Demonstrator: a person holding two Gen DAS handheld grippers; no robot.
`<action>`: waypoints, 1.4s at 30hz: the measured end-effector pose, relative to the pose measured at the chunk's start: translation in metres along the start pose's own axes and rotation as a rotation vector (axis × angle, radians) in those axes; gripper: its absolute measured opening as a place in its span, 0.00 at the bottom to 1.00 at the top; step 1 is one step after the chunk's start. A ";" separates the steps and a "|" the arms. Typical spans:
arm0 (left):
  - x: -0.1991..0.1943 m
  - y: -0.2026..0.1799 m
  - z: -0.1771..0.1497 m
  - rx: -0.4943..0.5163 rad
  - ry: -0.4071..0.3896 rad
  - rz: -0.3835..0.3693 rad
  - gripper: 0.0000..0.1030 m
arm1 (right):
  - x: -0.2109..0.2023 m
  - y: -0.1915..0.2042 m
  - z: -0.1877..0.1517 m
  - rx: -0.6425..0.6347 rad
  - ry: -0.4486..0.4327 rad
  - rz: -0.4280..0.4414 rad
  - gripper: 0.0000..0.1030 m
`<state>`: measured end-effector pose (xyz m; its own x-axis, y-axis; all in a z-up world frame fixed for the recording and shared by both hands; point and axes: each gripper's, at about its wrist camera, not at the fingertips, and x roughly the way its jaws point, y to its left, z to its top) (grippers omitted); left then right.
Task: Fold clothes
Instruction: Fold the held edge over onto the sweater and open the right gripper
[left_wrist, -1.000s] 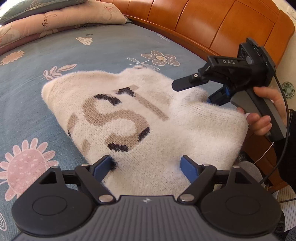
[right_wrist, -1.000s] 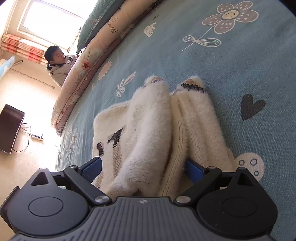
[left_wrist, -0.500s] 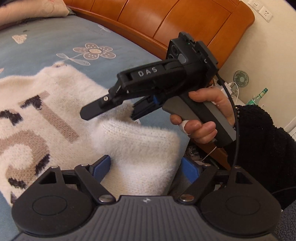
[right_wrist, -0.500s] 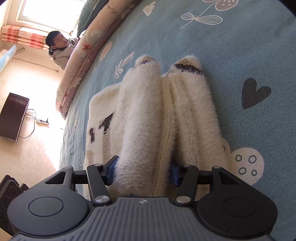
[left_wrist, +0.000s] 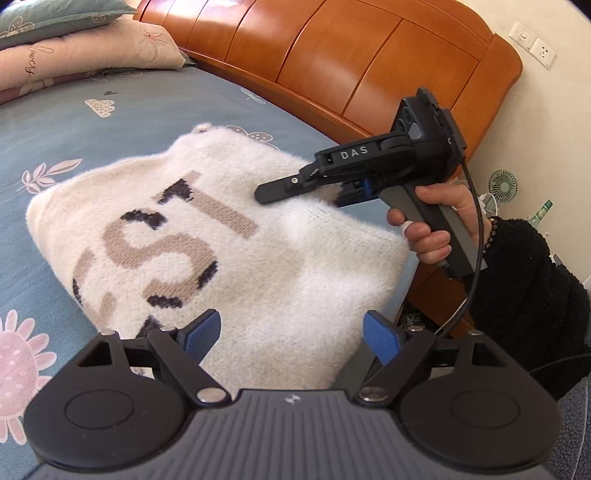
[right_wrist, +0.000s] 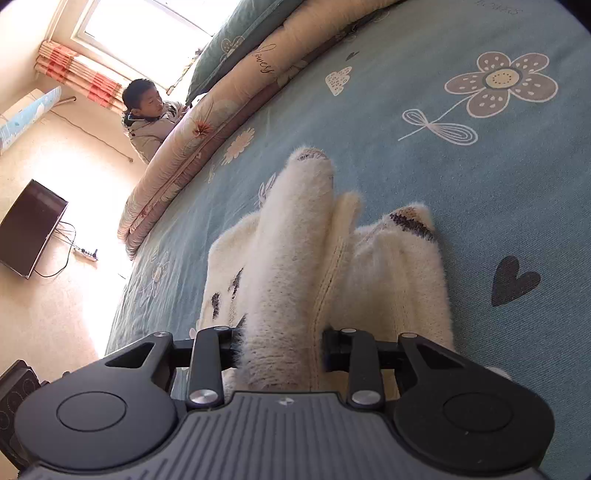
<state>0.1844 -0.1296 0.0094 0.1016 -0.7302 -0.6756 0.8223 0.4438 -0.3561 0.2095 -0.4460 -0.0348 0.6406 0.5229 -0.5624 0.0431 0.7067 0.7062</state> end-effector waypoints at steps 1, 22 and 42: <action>0.003 0.003 0.000 -0.006 0.008 -0.006 0.82 | -0.001 -0.001 -0.001 0.000 0.004 -0.017 0.35; 0.055 -0.052 -0.018 0.225 0.132 0.002 0.82 | -0.038 0.067 -0.025 -0.198 -0.025 -0.045 0.60; 0.036 -0.006 0.007 0.116 -0.027 0.164 0.82 | -0.038 0.036 -0.100 -0.094 0.096 -0.145 0.47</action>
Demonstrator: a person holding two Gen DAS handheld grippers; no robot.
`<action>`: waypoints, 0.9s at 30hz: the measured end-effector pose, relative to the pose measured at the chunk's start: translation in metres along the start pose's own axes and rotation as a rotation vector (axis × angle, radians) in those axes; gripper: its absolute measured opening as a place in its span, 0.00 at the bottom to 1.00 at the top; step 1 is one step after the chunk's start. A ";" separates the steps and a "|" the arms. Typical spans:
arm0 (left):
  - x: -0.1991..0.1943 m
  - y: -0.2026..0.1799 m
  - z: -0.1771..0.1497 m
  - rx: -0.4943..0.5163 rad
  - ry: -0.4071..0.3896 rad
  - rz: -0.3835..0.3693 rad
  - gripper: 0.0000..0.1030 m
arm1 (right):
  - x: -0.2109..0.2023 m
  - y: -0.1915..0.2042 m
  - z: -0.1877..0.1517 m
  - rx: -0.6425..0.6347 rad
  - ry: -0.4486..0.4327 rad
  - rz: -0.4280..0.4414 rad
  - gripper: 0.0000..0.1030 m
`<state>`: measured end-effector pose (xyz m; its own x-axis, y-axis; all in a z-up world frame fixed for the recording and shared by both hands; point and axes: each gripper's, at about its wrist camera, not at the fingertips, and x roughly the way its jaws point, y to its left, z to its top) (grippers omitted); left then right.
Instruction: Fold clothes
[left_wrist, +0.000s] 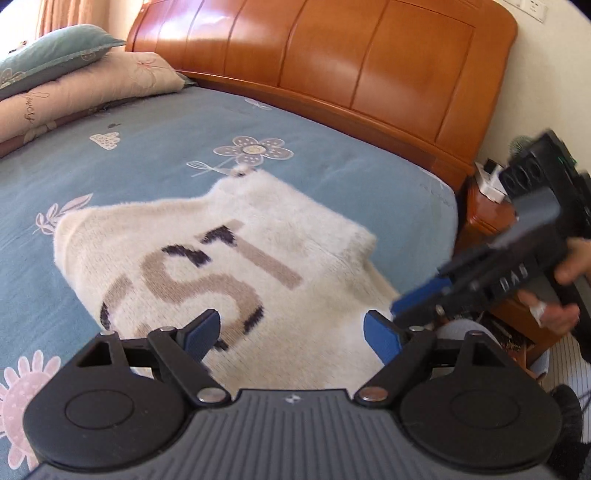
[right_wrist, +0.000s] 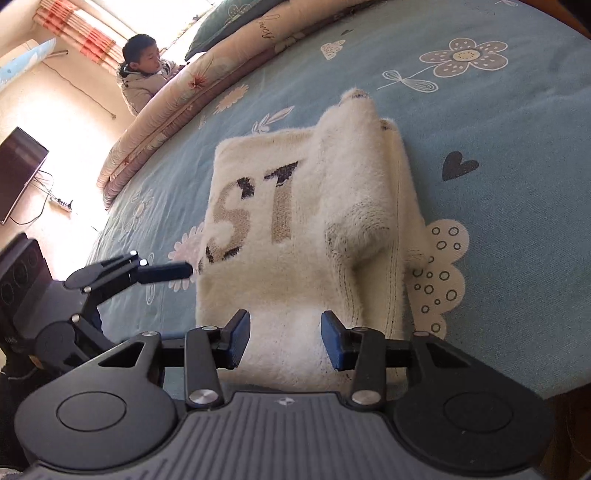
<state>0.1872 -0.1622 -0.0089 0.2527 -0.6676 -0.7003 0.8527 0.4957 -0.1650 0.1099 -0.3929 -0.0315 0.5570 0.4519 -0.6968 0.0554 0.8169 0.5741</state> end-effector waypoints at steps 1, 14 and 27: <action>0.008 0.009 0.004 -0.031 0.010 0.036 0.82 | 0.005 0.001 -0.004 -0.006 0.014 -0.020 0.47; 0.006 0.048 0.027 -0.094 0.013 0.156 0.84 | -0.013 0.039 0.021 -0.235 -0.061 -0.136 0.49; 0.060 0.115 0.018 -0.272 0.080 0.134 0.90 | 0.089 -0.002 0.124 -0.331 -0.037 -0.357 0.47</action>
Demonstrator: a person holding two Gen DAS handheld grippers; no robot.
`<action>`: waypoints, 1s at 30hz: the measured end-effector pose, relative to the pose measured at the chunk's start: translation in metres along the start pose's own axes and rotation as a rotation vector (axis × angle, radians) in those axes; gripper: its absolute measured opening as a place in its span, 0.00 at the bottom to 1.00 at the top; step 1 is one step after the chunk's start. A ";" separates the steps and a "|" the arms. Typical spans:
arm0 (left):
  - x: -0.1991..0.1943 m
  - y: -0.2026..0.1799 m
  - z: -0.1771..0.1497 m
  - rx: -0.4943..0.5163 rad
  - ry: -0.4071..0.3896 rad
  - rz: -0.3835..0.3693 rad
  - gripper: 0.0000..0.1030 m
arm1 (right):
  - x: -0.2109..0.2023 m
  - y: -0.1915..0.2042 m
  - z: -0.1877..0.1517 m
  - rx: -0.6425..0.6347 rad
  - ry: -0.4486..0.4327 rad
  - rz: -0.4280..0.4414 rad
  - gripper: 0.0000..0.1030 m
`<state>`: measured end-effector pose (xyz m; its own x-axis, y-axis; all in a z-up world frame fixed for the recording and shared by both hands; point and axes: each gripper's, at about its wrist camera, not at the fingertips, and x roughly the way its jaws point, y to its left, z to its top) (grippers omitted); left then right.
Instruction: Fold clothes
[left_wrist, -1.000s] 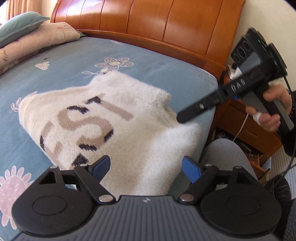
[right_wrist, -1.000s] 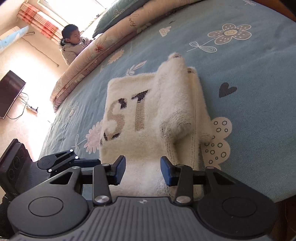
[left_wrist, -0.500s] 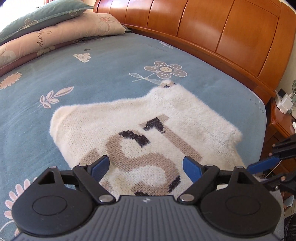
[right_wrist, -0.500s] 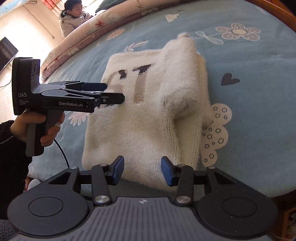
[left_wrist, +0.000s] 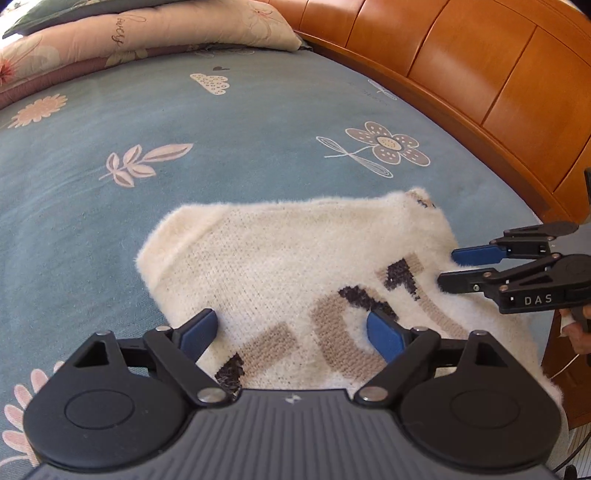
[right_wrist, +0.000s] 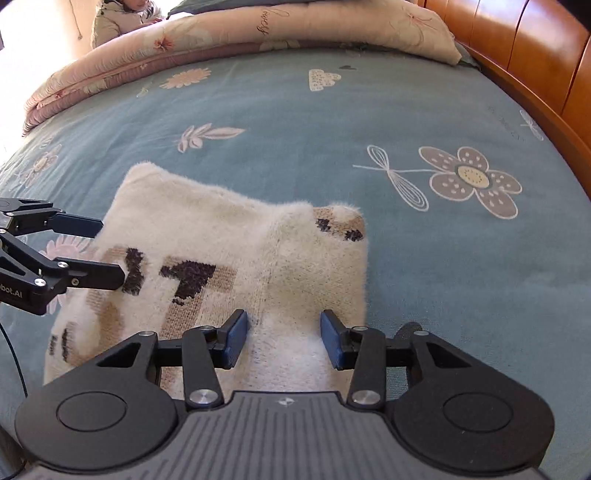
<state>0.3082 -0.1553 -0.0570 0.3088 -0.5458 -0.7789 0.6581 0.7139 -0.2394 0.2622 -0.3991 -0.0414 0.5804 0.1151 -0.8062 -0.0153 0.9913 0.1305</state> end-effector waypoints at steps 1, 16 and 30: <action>0.002 0.007 0.000 -0.027 0.001 -0.025 0.92 | 0.000 -0.006 -0.007 0.006 -0.024 0.026 0.48; 0.005 0.003 0.041 -0.022 -0.038 0.003 0.90 | -0.007 -0.015 0.024 0.072 -0.082 0.022 0.50; -0.015 -0.014 0.027 0.007 -0.030 0.073 0.89 | -0.016 -0.008 0.012 0.106 -0.089 -0.001 0.64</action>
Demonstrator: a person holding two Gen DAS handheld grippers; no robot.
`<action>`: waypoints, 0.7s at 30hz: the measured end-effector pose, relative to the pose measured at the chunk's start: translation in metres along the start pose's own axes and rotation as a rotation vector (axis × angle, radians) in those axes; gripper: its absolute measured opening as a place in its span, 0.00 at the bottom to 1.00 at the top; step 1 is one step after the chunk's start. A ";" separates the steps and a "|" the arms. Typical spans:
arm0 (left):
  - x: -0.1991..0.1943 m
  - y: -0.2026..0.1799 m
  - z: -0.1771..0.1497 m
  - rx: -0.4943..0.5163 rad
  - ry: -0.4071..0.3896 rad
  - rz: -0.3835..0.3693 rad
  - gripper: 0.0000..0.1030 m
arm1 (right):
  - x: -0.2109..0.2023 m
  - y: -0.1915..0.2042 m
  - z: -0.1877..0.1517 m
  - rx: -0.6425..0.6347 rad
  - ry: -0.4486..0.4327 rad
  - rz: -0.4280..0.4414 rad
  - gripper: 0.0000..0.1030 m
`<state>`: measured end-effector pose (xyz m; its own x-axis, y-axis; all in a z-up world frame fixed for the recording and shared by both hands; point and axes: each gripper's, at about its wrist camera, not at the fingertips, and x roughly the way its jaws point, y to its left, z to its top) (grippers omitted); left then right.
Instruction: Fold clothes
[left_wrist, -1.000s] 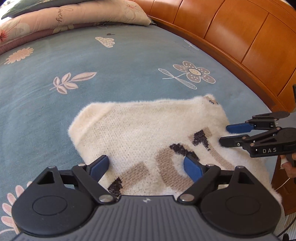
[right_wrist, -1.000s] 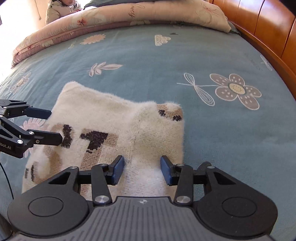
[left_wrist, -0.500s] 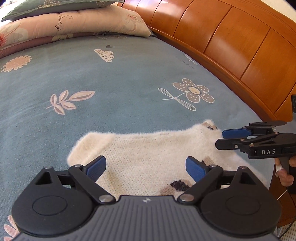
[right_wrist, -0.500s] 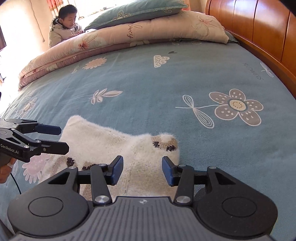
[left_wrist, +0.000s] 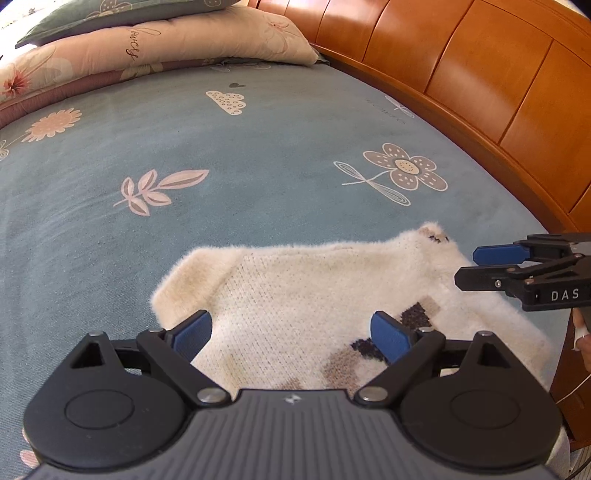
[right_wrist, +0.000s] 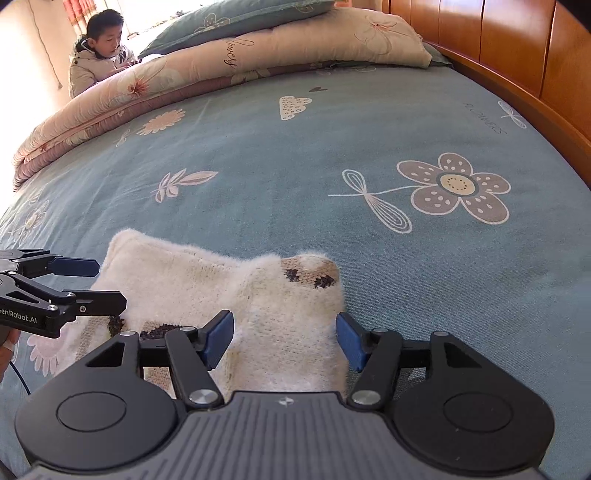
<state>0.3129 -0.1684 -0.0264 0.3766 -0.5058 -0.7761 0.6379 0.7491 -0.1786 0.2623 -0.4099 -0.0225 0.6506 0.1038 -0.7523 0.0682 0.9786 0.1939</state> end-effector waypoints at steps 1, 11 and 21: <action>-0.006 -0.004 -0.002 0.005 -0.005 0.001 0.89 | -0.009 0.005 0.000 -0.013 -0.011 0.002 0.64; -0.064 -0.051 -0.033 0.059 -0.036 0.010 0.91 | -0.085 0.049 -0.017 -0.065 -0.047 0.017 0.72; -0.090 -0.106 -0.110 0.128 -0.034 -0.060 0.92 | -0.105 0.052 -0.054 0.061 -0.056 0.126 0.81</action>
<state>0.1374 -0.1552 -0.0045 0.3570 -0.5638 -0.7448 0.7392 0.6579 -0.1437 0.1562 -0.3601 0.0327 0.6980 0.2136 -0.6835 0.0278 0.9457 0.3239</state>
